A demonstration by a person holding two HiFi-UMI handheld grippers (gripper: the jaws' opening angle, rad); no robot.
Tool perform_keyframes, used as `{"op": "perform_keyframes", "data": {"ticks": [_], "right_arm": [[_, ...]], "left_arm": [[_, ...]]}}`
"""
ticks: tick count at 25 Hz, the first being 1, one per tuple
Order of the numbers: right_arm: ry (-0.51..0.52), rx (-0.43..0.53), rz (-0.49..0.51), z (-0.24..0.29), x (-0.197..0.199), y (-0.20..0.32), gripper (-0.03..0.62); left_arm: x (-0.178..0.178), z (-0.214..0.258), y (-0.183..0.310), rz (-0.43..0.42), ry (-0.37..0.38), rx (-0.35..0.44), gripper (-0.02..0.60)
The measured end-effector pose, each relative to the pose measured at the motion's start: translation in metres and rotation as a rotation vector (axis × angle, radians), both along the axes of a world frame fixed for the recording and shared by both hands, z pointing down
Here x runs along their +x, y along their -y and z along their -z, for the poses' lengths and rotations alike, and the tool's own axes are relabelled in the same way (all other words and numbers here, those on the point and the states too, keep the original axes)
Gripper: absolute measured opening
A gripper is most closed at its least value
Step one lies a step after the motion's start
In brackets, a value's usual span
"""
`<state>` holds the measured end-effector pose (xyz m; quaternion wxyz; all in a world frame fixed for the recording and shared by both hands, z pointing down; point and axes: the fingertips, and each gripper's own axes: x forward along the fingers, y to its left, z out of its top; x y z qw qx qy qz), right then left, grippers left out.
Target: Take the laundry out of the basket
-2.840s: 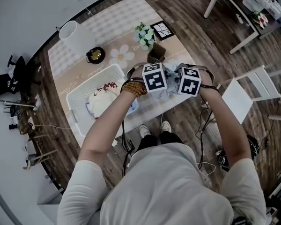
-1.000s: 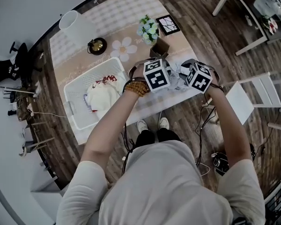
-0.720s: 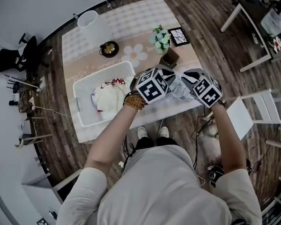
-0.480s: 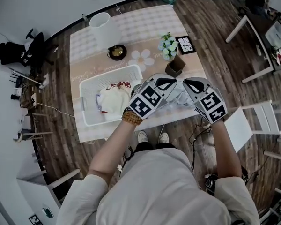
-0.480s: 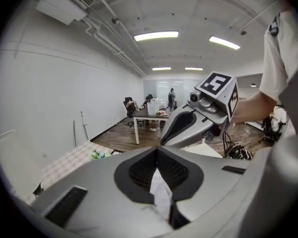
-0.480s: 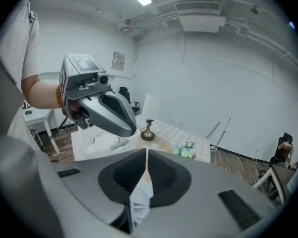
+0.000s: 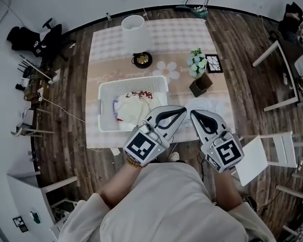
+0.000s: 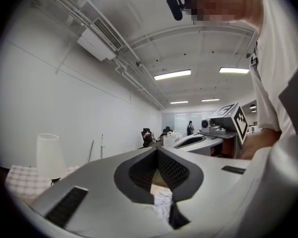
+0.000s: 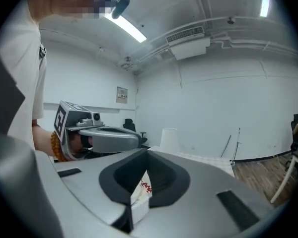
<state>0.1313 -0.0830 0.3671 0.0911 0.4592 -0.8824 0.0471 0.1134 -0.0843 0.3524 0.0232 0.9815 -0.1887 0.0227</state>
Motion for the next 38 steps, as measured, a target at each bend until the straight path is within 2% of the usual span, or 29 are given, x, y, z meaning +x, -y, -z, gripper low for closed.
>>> {"op": "perform_keyframes", "data": {"ticks": [4, 7, 10, 17, 24, 31, 38], "right_arm": [[0.060, 0.053, -0.022, 0.020, -0.014, -0.004, 0.017], [0.041, 0.058, -0.011, 0.021, -0.022, -0.007, 0.017], [0.027, 0.047, -0.006, 0.015, -0.024, -0.010, 0.017], [0.028, 0.057, -0.047, 0.012, -0.017, -0.008, 0.018], [0.032, 0.070, -0.071, 0.010, -0.018, -0.008, 0.020], [0.066, 0.077, -0.028, 0.007, -0.052, -0.006, 0.020], [0.103, 0.082, 0.057, 0.006, -0.100, 0.002, 0.020]], "left_arm": [[-0.028, 0.010, -0.013, 0.066, -0.066, -0.009, 0.023], [-0.039, 0.015, -0.022, 0.077, -0.076, 0.018, 0.023], [-0.042, 0.011, -0.024, 0.091, -0.062, 0.014, 0.023], [-0.041, 0.010, -0.018, 0.086, -0.134, -0.027, 0.026], [-0.044, 0.001, -0.017, 0.102, -0.099, -0.037, 0.026], [-0.074, 0.001, -0.014, 0.153, -0.125, -0.020, 0.026], [-0.130, 0.000, -0.012, 0.275, -0.114, -0.003, 0.026]]}}
